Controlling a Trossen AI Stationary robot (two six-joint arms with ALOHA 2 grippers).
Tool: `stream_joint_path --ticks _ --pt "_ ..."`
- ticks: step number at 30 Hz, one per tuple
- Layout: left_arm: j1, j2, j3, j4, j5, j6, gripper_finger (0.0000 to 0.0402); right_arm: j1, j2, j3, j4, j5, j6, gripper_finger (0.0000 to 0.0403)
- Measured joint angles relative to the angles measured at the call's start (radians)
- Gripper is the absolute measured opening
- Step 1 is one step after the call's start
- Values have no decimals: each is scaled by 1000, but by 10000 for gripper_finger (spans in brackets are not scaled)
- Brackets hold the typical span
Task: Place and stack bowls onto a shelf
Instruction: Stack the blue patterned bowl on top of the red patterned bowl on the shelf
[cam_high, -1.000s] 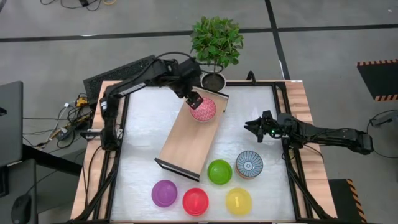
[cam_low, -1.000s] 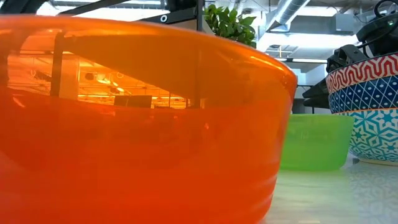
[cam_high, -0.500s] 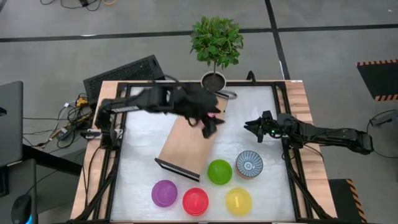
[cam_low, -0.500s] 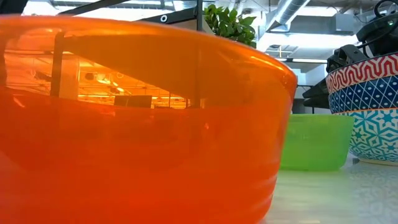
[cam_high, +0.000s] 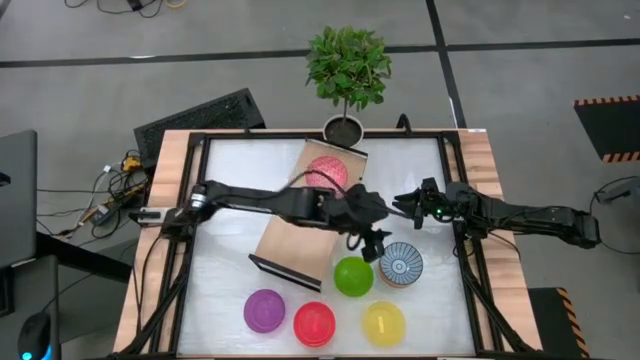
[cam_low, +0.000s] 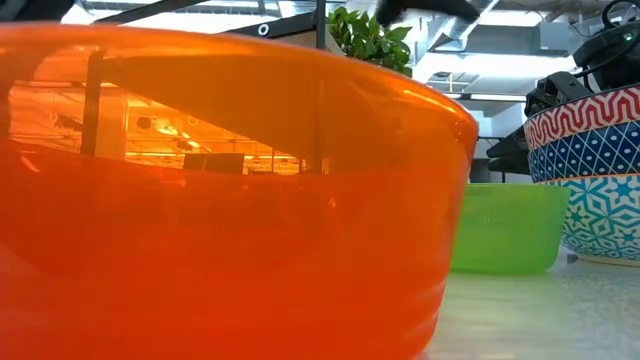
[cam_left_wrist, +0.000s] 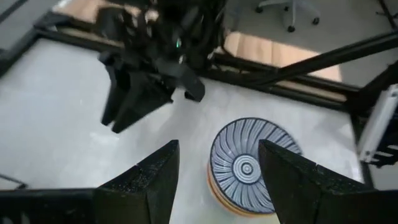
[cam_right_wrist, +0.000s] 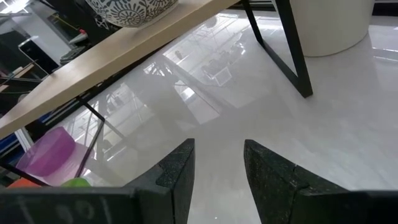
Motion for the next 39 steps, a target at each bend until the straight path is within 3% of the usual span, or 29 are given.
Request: stream_joint_path --ticks 14,26,39 --pt "-17 164 0 45 22 -50 202 0 0 0 0 -1 0 164" --pt "-17 182 -2 75 10 -18 202 0 0 0 0 -2 0 164" --pt "-8 214 -2 71 64 -48 202 0 1 0 0 -2 0 164"
